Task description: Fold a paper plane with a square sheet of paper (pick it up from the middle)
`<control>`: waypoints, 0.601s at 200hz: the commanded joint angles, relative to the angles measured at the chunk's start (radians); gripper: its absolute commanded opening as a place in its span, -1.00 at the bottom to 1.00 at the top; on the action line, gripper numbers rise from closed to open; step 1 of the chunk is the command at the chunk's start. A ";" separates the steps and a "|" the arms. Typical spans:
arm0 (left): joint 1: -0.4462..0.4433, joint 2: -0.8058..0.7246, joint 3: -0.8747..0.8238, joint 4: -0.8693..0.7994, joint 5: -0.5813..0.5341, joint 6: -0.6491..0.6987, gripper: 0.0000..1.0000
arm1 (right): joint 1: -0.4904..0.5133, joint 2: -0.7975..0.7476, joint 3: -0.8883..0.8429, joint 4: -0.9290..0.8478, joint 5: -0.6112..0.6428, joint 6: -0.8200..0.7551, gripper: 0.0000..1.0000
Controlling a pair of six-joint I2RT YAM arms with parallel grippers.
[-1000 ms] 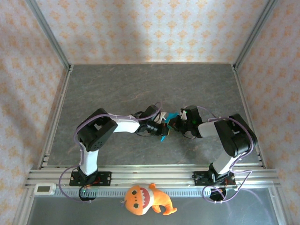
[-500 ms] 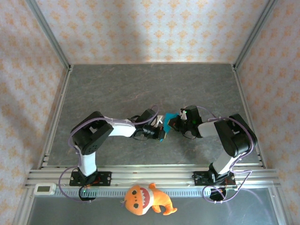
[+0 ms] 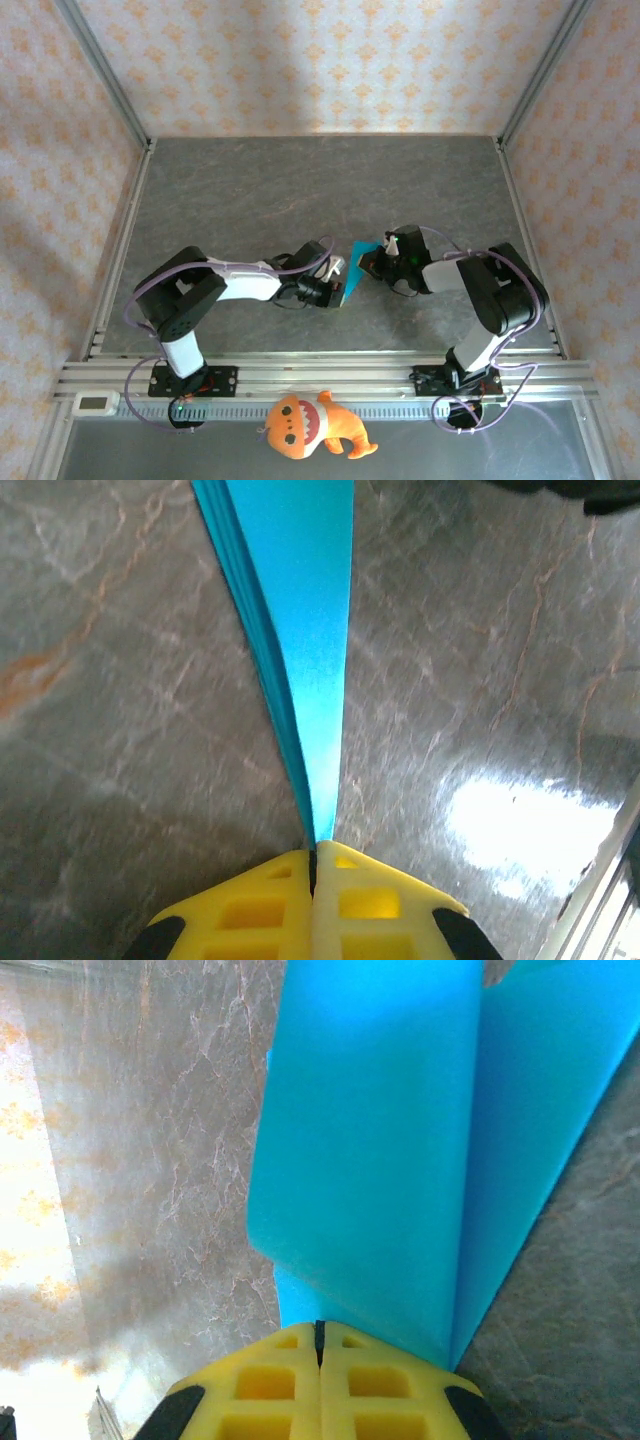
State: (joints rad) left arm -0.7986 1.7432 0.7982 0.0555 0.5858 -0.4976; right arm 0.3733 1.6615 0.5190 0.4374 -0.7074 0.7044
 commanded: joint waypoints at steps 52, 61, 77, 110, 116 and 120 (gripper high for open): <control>-0.003 -0.155 -0.010 0.043 -0.021 -0.068 -1.00 | -0.007 0.030 -0.020 -0.104 0.112 -0.026 -0.93; 0.002 -0.145 0.006 0.088 -0.013 -0.092 -1.00 | -0.006 0.032 -0.019 -0.101 0.112 -0.024 -0.93; 0.009 -0.092 0.054 0.135 0.012 -0.122 -1.00 | -0.005 0.032 -0.020 -0.102 0.109 -0.023 -0.93; 0.013 0.035 0.150 0.153 -0.008 -0.171 -1.00 | -0.005 0.035 -0.018 -0.095 0.105 -0.020 -0.93; 0.014 0.059 0.162 0.158 -0.009 -0.179 -1.00 | -0.006 0.036 -0.018 -0.091 0.102 -0.015 -0.93; 0.013 0.071 0.169 0.160 -0.011 -0.181 -1.00 | -0.005 0.035 -0.019 -0.086 0.100 -0.012 -0.93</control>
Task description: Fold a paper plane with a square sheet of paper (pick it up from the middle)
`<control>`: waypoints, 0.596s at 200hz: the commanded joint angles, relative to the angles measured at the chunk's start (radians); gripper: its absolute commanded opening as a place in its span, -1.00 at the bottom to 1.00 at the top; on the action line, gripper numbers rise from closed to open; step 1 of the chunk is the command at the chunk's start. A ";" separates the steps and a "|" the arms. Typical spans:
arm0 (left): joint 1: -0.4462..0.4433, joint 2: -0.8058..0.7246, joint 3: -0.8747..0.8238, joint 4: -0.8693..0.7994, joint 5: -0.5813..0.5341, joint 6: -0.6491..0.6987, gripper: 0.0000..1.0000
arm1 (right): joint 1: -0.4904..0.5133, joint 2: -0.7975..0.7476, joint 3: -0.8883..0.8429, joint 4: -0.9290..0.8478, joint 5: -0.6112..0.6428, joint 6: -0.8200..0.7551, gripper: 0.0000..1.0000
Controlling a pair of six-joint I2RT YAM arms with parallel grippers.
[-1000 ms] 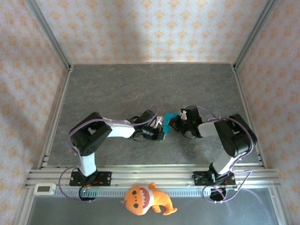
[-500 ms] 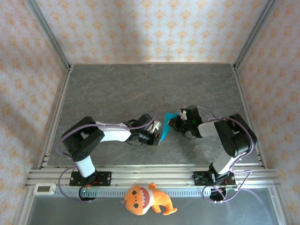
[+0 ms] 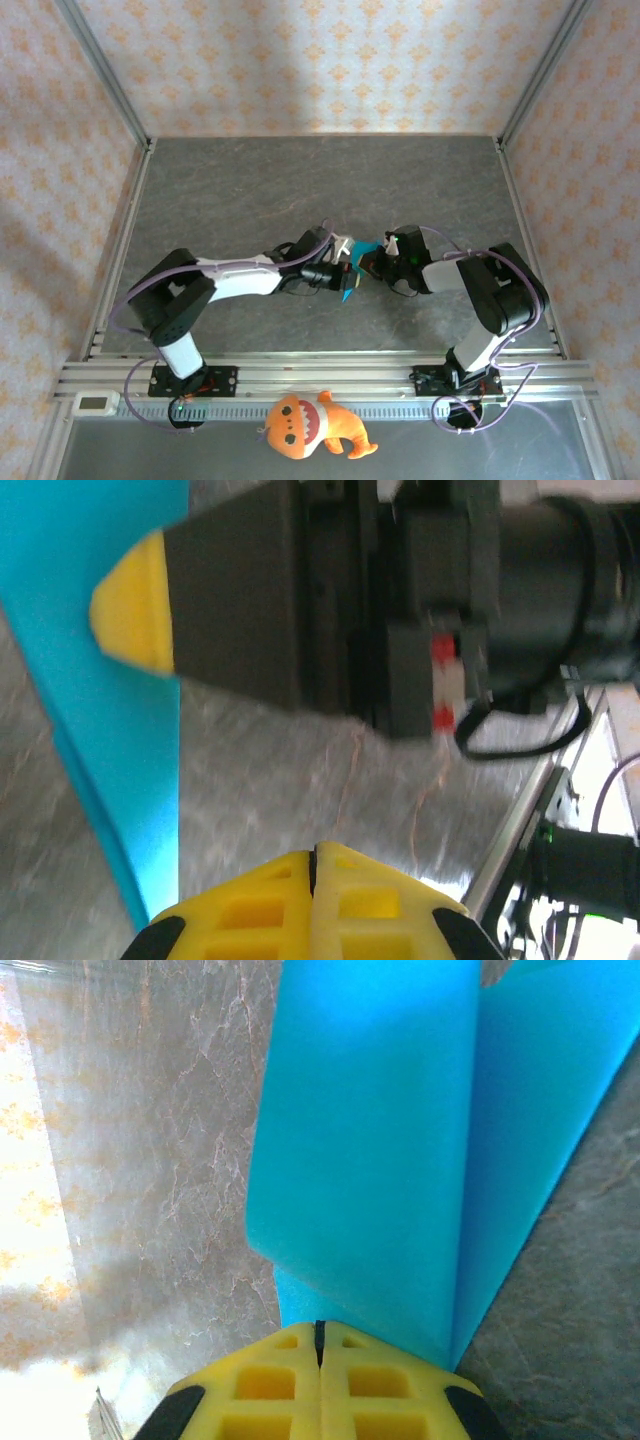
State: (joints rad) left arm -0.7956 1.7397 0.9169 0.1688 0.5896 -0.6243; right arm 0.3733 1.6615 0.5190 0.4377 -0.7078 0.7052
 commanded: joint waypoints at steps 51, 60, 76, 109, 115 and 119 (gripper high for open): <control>0.012 0.146 0.095 0.069 -0.058 -0.055 -1.00 | -0.005 0.023 -0.025 -0.080 0.099 -0.006 -0.93; 0.011 0.150 0.096 0.070 -0.065 -0.052 -1.00 | -0.006 0.023 -0.027 -0.081 0.099 -0.007 -0.93; 0.012 0.160 0.101 0.067 -0.070 -0.049 -1.00 | -0.005 0.026 -0.030 -0.079 0.098 -0.007 -0.93; 0.011 0.210 0.117 0.051 -0.071 -0.040 -1.00 | -0.007 0.034 -0.033 -0.068 0.095 -0.003 -0.93; 0.013 0.217 0.118 0.043 -0.078 -0.037 -1.00 | -0.006 0.036 -0.033 -0.069 0.094 -0.004 -0.93; 0.011 0.220 0.119 0.035 -0.081 -0.033 -1.00 | -0.006 0.036 -0.033 -0.069 0.094 -0.004 -0.93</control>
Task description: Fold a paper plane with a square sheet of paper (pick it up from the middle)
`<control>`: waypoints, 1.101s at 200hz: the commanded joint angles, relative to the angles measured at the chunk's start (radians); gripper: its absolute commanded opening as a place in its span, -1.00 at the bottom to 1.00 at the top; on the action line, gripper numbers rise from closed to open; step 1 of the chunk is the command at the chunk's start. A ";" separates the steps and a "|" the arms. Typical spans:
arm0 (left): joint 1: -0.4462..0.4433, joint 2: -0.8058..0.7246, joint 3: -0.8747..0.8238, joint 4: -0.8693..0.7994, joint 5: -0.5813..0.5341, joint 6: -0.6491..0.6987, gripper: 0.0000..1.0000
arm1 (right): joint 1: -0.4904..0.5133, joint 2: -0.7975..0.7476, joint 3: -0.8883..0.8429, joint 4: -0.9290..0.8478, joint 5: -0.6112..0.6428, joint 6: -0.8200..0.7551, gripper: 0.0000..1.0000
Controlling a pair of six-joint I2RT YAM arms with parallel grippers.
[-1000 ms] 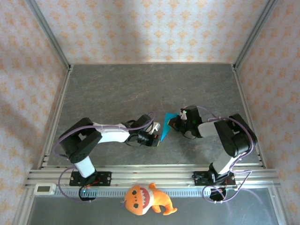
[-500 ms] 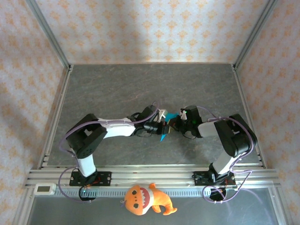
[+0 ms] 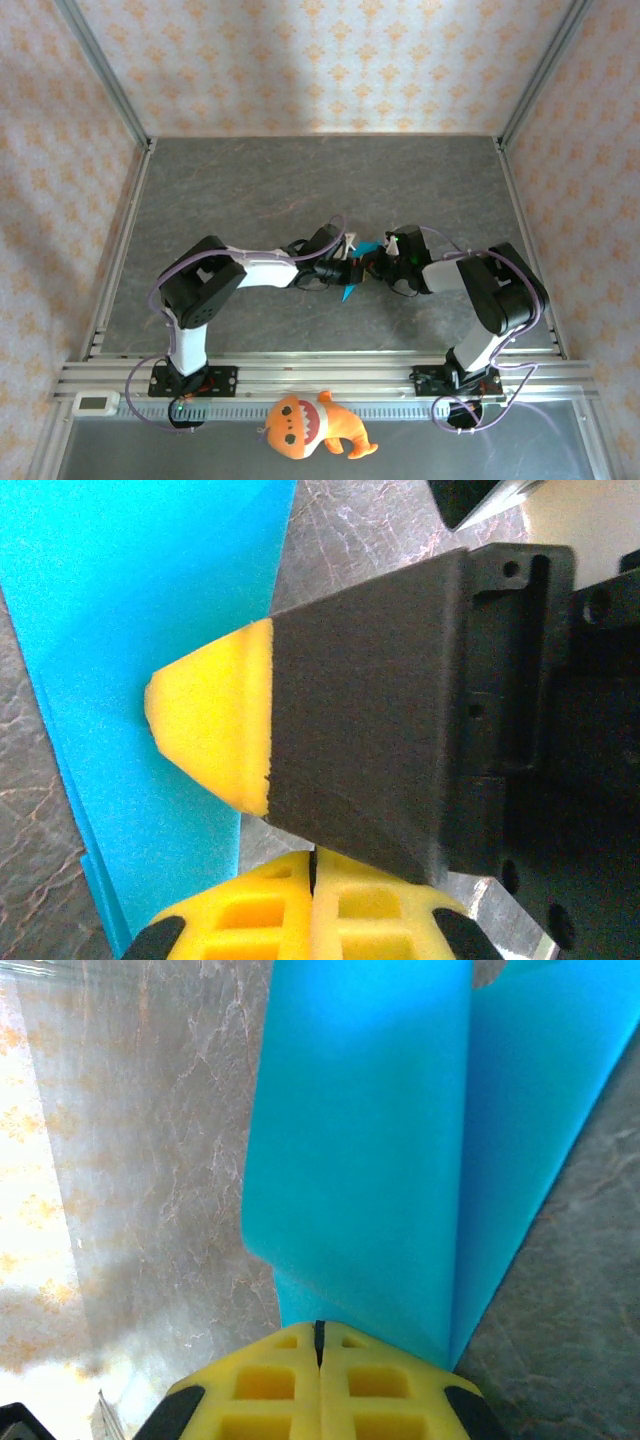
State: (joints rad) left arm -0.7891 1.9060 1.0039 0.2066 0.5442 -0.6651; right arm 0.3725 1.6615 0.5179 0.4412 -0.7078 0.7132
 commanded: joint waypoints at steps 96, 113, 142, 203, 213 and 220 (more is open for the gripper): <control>0.000 -0.020 -0.113 -0.097 -0.061 0.087 -1.00 | -0.004 0.048 -0.029 -0.078 0.102 -0.020 -0.93; -0.008 -0.051 -0.135 -0.111 -0.056 0.111 -0.99 | -0.004 0.048 -0.029 -0.080 0.104 -0.019 -0.93; -0.020 -0.079 -0.144 -0.154 -0.070 0.165 -0.97 | -0.005 0.050 -0.029 -0.079 0.104 -0.020 -0.93; -0.024 -0.188 -0.148 -0.088 -0.090 0.088 -0.98 | -0.005 0.043 -0.030 -0.084 0.105 -0.017 -0.93; -0.022 -0.202 -0.143 -0.065 -0.089 0.081 -0.98 | -0.005 0.041 -0.032 -0.081 0.105 -0.015 -0.93; -0.024 -0.205 -0.140 -0.049 -0.081 0.074 -0.98 | -0.004 0.041 -0.032 -0.082 0.105 -0.014 -0.93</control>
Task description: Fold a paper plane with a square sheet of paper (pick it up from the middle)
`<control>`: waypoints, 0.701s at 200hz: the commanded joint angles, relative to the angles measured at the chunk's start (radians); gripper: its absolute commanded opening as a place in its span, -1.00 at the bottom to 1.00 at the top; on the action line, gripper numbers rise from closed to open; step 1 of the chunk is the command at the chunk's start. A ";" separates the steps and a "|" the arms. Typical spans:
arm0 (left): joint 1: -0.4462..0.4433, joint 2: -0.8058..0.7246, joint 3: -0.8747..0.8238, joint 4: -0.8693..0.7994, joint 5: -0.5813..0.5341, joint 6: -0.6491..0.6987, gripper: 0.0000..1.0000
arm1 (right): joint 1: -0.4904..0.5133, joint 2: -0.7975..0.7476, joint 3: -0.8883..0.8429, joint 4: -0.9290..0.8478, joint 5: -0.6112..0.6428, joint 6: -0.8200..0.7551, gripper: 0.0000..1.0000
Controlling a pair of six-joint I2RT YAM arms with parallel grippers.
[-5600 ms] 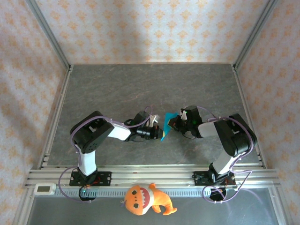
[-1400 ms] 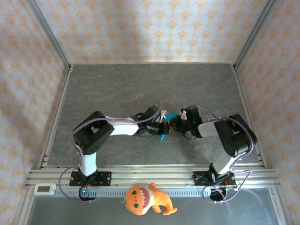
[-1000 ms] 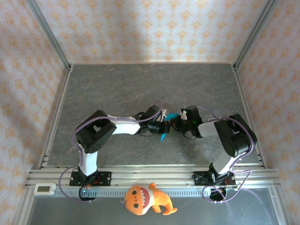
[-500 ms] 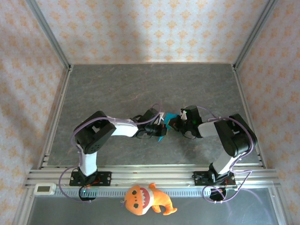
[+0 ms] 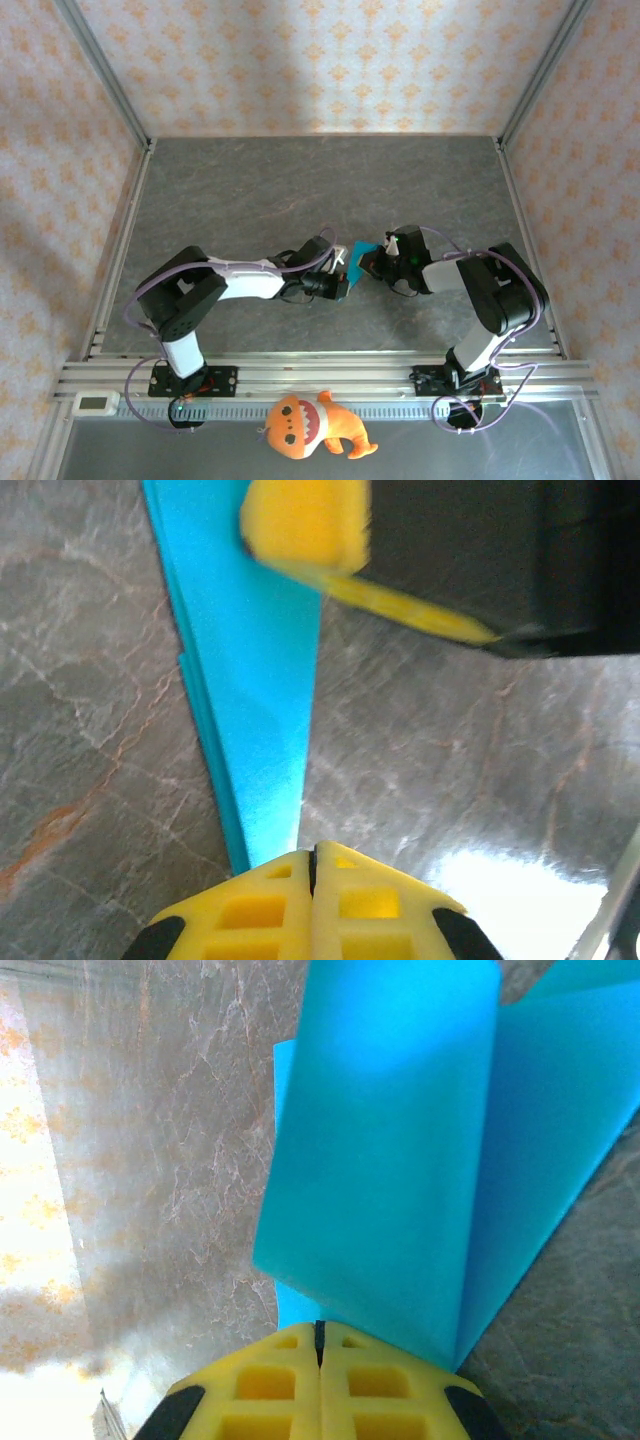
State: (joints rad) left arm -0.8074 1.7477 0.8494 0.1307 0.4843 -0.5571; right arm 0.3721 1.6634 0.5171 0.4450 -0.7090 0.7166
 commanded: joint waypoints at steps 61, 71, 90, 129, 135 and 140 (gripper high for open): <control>-0.005 0.103 0.096 0.050 0.051 -0.046 -0.97 | -0.004 0.041 -0.031 -0.088 0.107 -0.020 -0.93; -0.004 0.121 0.101 0.029 0.035 -0.044 -0.97 | -0.004 0.042 -0.032 -0.088 0.107 -0.020 -0.93; -0.006 0.131 0.086 0.007 0.028 -0.038 -0.97 | -0.005 0.042 -0.037 -0.083 0.109 -0.019 -0.93; -0.013 0.061 -0.017 -0.014 0.036 -0.012 -0.97 | -0.004 0.045 -0.037 -0.085 0.108 -0.023 -0.93; -0.012 0.046 -0.035 -0.021 0.039 -0.002 -0.97 | -0.004 0.045 -0.035 -0.088 0.107 -0.025 -0.93; -0.015 0.034 -0.049 -0.029 0.039 0.006 -0.97 | -0.004 0.047 -0.034 -0.088 0.107 -0.025 -0.93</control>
State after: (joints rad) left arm -0.8093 1.8400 0.8764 0.1791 0.5186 -0.5926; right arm 0.3721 1.6634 0.5163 0.4454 -0.7086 0.7166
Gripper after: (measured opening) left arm 0.047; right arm 0.053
